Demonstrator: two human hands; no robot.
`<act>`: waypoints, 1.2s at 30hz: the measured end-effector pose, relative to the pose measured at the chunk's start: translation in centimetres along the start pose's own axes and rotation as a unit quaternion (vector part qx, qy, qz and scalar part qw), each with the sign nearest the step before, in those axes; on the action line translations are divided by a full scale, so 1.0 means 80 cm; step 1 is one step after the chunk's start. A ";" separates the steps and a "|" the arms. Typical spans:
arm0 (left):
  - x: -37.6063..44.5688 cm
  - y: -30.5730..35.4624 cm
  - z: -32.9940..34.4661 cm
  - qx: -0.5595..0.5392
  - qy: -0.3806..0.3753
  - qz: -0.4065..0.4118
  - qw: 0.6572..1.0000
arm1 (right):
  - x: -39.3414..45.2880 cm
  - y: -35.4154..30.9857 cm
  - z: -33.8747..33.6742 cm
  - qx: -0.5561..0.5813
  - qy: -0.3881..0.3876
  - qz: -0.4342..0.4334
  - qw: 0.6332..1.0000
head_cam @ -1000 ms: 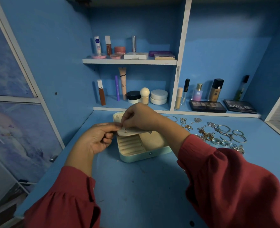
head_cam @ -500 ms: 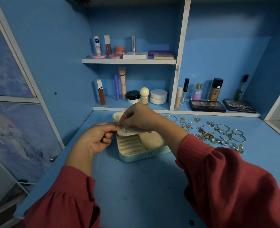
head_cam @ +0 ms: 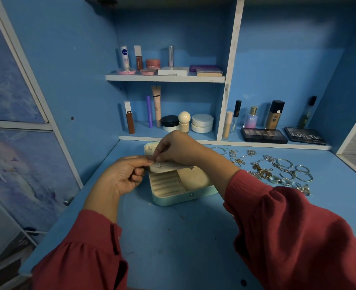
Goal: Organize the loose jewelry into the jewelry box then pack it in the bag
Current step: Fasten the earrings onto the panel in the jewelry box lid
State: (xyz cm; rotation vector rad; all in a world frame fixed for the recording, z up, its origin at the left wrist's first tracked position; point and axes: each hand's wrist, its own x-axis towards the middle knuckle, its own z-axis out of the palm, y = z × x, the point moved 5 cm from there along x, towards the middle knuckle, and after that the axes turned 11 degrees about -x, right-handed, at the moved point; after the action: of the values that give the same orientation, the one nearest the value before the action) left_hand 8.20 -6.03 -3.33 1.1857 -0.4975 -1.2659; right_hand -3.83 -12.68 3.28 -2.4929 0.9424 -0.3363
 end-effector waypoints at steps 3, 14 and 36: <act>-0.001 0.000 0.000 0.001 -0.001 -0.002 1.000 | -0.001 -0.002 -0.001 -0.013 -0.006 -0.007 1.000; 0.000 0.000 0.000 0.007 -0.004 -0.002 1.000 | -0.001 -0.006 -0.005 -0.048 -0.014 -0.015 0.999; 0.002 -0.002 -0.001 -0.001 -0.005 -0.003 1.000 | 0.001 0.000 0.000 -0.008 -0.020 -0.014 1.000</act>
State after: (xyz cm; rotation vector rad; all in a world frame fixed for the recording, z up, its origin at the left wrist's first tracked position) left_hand 8.24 -6.11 -3.51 1.1814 -0.4994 -1.2779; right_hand -3.74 -12.74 3.29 -2.5200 0.8979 -0.2867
